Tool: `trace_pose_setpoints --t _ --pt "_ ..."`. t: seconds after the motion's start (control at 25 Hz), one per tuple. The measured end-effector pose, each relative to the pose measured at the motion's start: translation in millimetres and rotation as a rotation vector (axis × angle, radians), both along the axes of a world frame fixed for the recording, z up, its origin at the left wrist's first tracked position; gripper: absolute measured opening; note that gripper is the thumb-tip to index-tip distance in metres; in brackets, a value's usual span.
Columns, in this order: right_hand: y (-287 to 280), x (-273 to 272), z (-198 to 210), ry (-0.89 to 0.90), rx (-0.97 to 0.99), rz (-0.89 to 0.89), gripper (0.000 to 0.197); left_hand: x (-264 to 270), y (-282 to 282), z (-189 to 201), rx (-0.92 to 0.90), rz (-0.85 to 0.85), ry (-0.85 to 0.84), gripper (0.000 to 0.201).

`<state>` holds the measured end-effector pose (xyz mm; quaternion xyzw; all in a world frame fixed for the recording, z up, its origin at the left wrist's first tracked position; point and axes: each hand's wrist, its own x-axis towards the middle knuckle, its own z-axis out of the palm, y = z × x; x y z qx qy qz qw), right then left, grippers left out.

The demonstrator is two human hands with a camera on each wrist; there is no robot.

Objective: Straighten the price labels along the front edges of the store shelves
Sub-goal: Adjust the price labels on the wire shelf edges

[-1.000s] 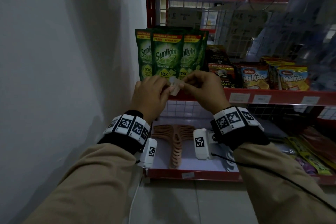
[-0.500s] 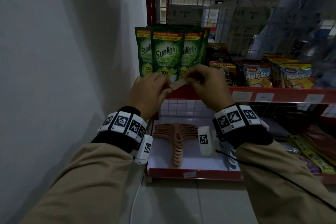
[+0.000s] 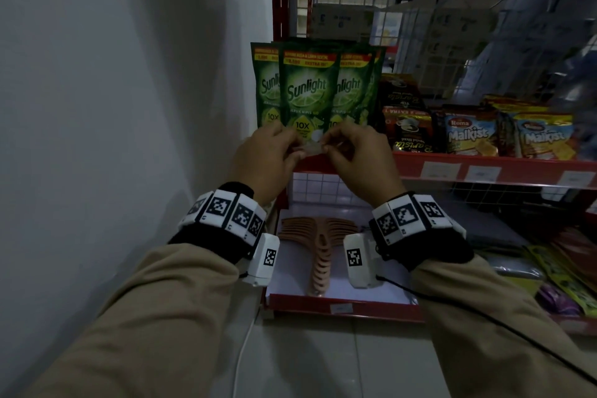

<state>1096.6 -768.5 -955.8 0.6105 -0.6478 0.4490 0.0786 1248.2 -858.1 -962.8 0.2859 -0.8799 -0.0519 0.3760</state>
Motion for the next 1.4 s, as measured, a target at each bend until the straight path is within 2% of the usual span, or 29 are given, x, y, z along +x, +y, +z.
trace_pose_setpoints --t 0.2,0.32,0.48,0.68,0.92,1.4 --pt "6.7 -0.5 1.6 0.3 0.153 -0.065 0.02 0.3 -1.5 5.2 -0.088 -0.009 -0.148 0.022" --pt "5.9 1.1 3.2 0.393 0.23 -0.109 0.021 2.0 0.4 5.1 -0.153 0.037 -0.208 0.024" --pt "5.6 0.4 5.6 0.368 0.251 -0.095 0.016 9.1 1.5 5.8 -0.187 0.122 -0.236 0.024" --pt "5.1 2.4 4.9 0.38 0.269 -0.108 0.014 13.7 0.3 6.4 -0.14 0.112 -0.28 0.025" --pt "7.1 3.8 7.9 0.385 0.301 -0.112 0.02 14.2 0.5 4.3 -0.076 0.112 -0.215 0.02" --pt "6.5 4.2 8.2 0.392 0.312 -0.123 0.019 12.3 -1.7 5.7 -0.1 0.144 -0.23 0.023"
